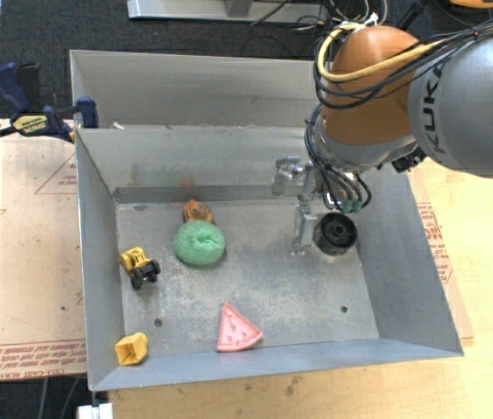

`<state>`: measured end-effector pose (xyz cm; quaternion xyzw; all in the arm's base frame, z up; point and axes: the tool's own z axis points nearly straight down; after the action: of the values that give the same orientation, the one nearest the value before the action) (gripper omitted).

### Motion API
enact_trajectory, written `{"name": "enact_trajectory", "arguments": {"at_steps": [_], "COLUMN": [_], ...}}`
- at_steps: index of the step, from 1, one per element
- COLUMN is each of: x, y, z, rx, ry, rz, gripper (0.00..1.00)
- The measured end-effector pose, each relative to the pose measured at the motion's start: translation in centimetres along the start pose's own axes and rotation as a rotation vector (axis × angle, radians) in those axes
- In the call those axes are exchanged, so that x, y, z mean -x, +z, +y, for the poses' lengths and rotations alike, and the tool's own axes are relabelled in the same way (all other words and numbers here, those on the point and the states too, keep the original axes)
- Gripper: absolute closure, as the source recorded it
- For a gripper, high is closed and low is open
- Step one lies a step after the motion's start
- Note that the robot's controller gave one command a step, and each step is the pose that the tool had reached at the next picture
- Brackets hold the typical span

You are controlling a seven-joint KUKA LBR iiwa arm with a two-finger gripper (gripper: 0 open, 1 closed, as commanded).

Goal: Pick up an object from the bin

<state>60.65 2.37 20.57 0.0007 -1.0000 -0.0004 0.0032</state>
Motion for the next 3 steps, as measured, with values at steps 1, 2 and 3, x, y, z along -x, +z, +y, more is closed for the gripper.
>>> {"name": "enact_trajectory", "arguments": {"at_steps": [1, 2, 3], "x": [0.1, 1.9, 0.7], "y": [-0.5, 7.8, 6.7], "z": [0.0, -5.6, -14.2], "rx": [0.000, -0.001, 0.000], "ry": [0.001, -0.077, -0.074], "rz": [-0.009, -0.013, -0.009], "gripper": [0.00, 0.00, 0.00]}}
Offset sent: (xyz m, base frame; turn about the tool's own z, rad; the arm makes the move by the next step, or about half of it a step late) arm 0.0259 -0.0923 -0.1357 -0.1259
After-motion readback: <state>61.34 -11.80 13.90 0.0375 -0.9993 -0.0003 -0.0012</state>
